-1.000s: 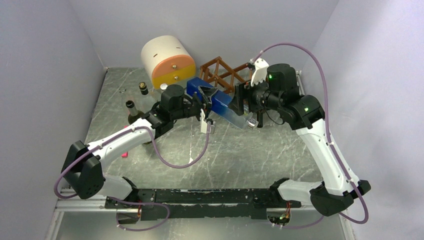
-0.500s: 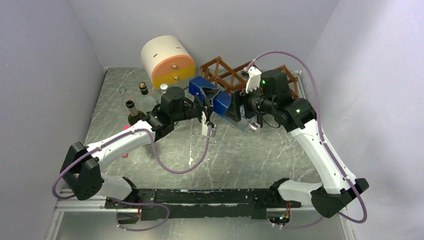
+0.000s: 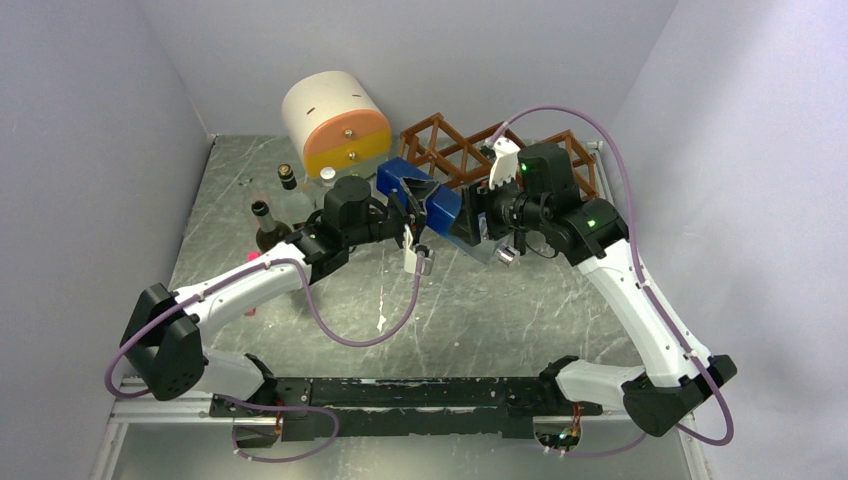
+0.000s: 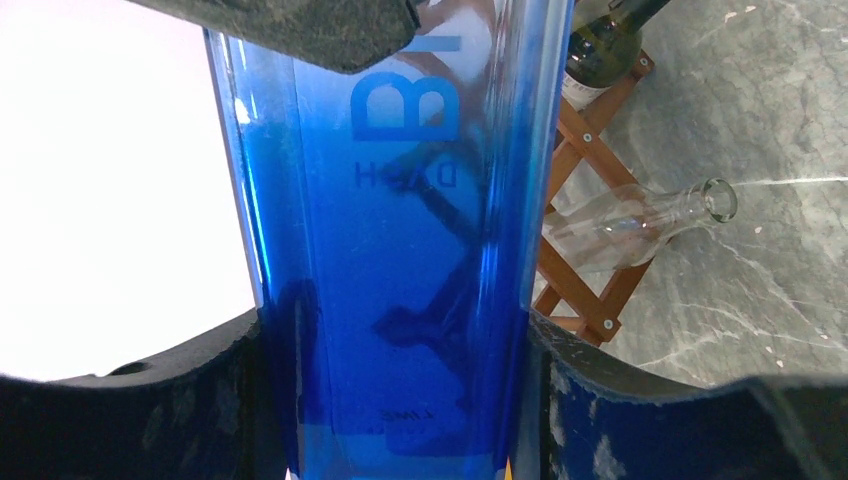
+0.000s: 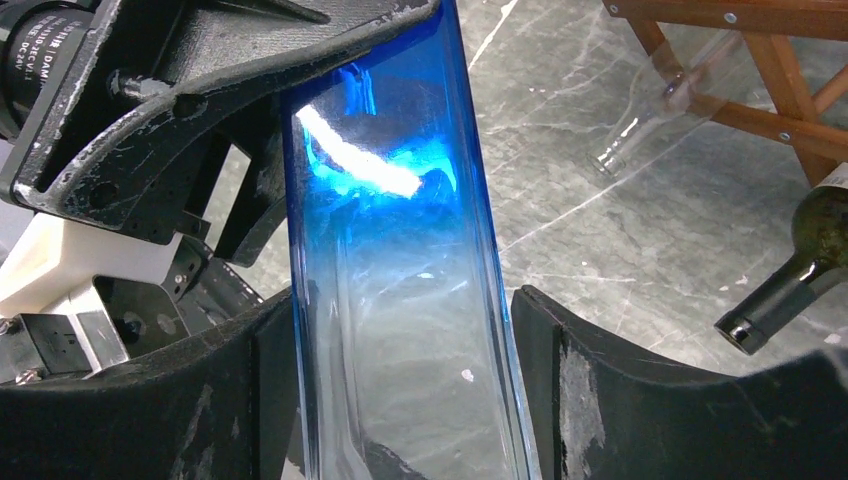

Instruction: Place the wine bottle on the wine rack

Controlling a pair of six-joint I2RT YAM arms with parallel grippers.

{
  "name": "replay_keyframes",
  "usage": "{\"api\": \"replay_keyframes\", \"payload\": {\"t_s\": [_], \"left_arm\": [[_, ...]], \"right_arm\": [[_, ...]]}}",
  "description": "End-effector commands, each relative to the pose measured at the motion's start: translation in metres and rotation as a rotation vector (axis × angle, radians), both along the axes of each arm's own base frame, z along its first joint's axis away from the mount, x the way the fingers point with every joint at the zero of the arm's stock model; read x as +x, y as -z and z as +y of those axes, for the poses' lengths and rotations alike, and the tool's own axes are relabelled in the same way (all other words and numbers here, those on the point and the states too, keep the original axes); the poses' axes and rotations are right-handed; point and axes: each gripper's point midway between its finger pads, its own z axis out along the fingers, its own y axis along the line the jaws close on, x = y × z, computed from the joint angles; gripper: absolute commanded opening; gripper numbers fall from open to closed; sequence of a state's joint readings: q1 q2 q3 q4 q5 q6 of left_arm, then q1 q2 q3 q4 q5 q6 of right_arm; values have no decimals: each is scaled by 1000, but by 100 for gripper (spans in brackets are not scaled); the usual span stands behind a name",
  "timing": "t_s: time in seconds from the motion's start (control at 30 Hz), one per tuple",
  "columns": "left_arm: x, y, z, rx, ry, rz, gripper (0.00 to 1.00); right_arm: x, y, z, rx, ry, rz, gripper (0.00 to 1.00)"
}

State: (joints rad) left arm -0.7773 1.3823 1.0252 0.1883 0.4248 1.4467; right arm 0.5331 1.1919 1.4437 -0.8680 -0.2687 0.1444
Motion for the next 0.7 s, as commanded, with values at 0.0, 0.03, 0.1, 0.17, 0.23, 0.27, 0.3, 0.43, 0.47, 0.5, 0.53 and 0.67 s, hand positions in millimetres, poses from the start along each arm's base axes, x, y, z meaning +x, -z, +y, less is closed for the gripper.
{"api": "replay_keyframes", "payload": {"t_s": [0.0, 0.03, 0.1, 0.17, 0.23, 0.27, 0.3, 0.43, 0.47, 0.5, 0.53, 0.67], "left_arm": [[-7, -104, 0, -226, 2, -190, 7], [-6, -101, 0, -224, 2, -178, 7], [-4, -95, -1, -212, 7, -167, 7], [-4, -92, -2, -210, 10, -159, 7], [-3, -92, -3, -210, 10, -138, 7], [-2, -93, -3, -209, 6, -132, 7], [-1, -94, -3, -210, 4, -125, 7], [0, -96, -2, -217, 10, -127, 7], [-2, -96, -3, -221, 17, -125, 7], [-3, -97, -3, -225, 22, -119, 7], [-3, -97, -4, -226, 23, -110, 7], [-1, -99, -4, -245, 17, -99, 7]], "right_arm": [[-1, 10, -6, -29, 11, 16, 75], [-3, 10, -6, -30, 8, 13, 76], [-5, 7, -8, -34, 4, 0, 77], [-6, 5, -11, -37, 7, -14, 78], [-7, 5, -12, -36, 5, -21, 78], [-7, 5, -11, -35, 3, -19, 78], [-8, 6, -11, -36, -3, -14, 78], [-9, 10, -8, -28, -16, -12, 73], [-8, 9, -8, -23, -14, -15, 71], [-7, 9, -7, -22, -11, -17, 68], [-5, 9, -7, -21, -8, -19, 64], [1, 0, -4, 10, 11, -58, 27]]}}
